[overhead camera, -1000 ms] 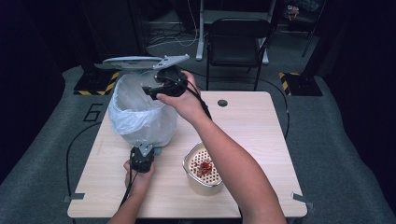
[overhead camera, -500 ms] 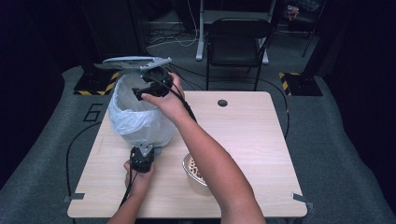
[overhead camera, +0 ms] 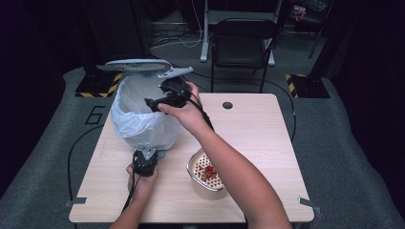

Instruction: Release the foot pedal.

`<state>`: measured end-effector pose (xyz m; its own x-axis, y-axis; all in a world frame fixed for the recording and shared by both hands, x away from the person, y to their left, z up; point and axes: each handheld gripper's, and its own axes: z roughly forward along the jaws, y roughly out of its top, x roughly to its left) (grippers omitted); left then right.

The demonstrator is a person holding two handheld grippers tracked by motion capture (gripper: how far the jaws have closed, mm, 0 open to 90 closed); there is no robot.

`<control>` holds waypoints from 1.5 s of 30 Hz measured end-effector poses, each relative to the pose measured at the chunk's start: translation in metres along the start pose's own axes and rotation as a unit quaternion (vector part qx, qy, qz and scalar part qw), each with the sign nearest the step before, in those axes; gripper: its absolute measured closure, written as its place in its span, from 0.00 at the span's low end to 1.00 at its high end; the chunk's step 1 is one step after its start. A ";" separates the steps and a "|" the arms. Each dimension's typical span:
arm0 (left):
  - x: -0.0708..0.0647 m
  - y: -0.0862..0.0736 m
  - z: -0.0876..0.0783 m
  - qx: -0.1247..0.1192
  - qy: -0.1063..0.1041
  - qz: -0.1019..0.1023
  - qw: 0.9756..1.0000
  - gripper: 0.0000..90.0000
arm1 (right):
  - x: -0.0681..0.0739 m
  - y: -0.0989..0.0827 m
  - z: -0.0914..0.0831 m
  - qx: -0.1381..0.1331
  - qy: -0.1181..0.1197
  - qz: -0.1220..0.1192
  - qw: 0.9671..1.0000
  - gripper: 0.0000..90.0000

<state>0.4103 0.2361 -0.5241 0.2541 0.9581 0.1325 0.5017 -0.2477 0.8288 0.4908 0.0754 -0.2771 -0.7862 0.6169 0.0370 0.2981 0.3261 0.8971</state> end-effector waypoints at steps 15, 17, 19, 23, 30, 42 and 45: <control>0.023 0.003 -0.016 -0.016 -0.021 -0.035 0.999 0.52 | -0.057 -0.070 -0.088 0.005 -0.076 -0.005 0.997 0.21; 0.022 0.004 -0.018 -0.018 -0.031 -0.034 0.999 0.50 | -0.061 -0.080 -0.095 0.006 -0.078 0.012 0.997 0.21; 0.022 0.003 -0.021 -0.017 -0.038 -0.030 0.999 0.47 | -0.064 -0.088 -0.100 0.009 -0.085 0.009 0.996 0.21; 0.023 0.002 -0.028 -0.005 -0.056 -0.016 0.998 0.45 | -0.069 -0.106 -0.112 0.014 -0.095 0.009 0.995 0.22; 0.030 -0.004 -0.039 0.009 -0.100 0.014 0.995 0.43 | -0.083 -0.141 -0.128 0.014 -0.119 0.036 0.992 0.22; 0.063 -0.019 -0.049 0.020 -0.121 -0.031 0.992 0.41 | -0.097 -0.214 -0.157 0.028 -0.179 0.063 0.981 0.24; 0.070 -0.023 -0.046 0.032 -0.103 -0.038 0.993 0.39 | -0.098 -0.239 -0.162 0.032 -0.200 0.074 0.977 0.23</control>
<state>0.3787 0.3154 -0.5087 0.3747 0.9258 -0.0493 0.5764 -0.1910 0.7945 0.4086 -0.1788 -0.4236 -0.4618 0.8867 -0.0215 0.4353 0.2476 0.8656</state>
